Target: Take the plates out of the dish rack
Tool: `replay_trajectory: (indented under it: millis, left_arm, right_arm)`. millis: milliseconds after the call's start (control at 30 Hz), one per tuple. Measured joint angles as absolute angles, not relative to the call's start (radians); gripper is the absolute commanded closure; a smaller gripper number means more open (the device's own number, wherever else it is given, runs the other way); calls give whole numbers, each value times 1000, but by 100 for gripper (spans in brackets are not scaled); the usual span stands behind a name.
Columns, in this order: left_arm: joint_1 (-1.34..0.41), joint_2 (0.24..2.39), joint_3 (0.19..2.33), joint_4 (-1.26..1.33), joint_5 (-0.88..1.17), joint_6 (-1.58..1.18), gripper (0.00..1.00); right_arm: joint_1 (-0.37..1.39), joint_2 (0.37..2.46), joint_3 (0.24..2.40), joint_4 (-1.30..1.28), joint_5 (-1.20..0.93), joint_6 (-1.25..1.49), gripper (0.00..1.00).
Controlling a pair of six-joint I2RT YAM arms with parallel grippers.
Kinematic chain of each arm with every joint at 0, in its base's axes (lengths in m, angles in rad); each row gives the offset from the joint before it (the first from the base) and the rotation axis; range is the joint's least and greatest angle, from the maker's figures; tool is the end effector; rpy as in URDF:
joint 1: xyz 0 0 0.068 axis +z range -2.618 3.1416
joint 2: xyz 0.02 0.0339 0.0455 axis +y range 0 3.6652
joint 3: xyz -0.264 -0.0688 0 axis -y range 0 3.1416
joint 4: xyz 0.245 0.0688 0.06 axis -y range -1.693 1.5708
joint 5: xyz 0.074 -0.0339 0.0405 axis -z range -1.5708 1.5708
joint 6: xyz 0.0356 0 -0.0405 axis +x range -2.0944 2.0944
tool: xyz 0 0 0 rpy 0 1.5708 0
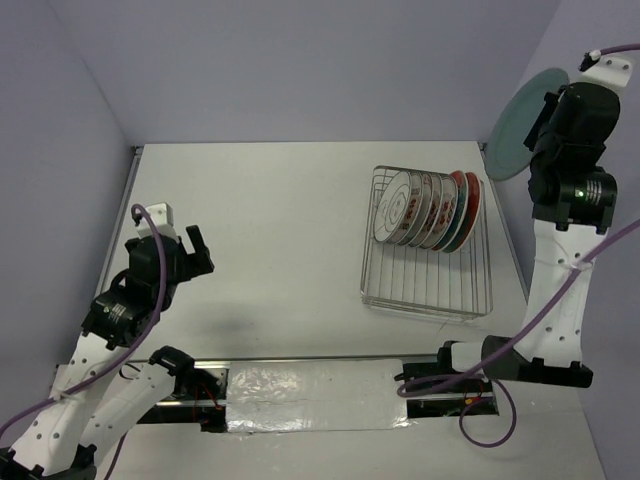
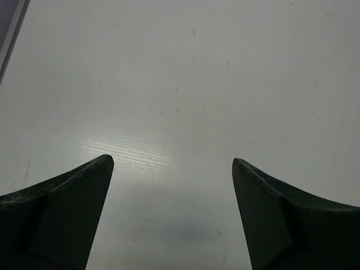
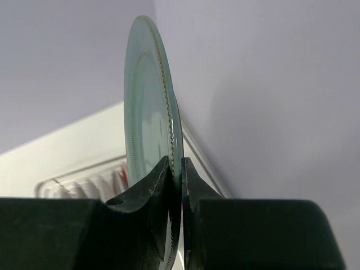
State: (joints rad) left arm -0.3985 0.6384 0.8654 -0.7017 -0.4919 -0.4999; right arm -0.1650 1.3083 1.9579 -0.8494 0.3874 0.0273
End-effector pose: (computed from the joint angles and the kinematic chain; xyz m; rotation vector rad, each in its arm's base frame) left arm 0.1235 -0.0338 0.3363 -0.4000 1.9456 -0.0765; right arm 0.2100 -0.0486 0.5432 0.4485 1.7190 -0.4420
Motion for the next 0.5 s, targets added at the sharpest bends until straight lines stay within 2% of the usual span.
replay_trajectory:
  millis: [133, 267, 367, 500]
  left_arm:
    - [-398, 607, 865, -699, -467, -492, 0]
    - [-398, 517, 873, -678, -377, -464, 1]
    - [-398, 456, 937, -676, -286, -455, 1]
    - [-398, 453, 1102, -619, -73, -448, 1]
  right_arm:
    - [-76, 1255, 2046, -866, 399, 33, 100]
    - [-57, 1121, 1996, -856, 210, 108, 100]
    - [-59, 997, 1820, -774, -107, 216, 100]
    - [33, 906, 1462, -440, -624, 470, 100]
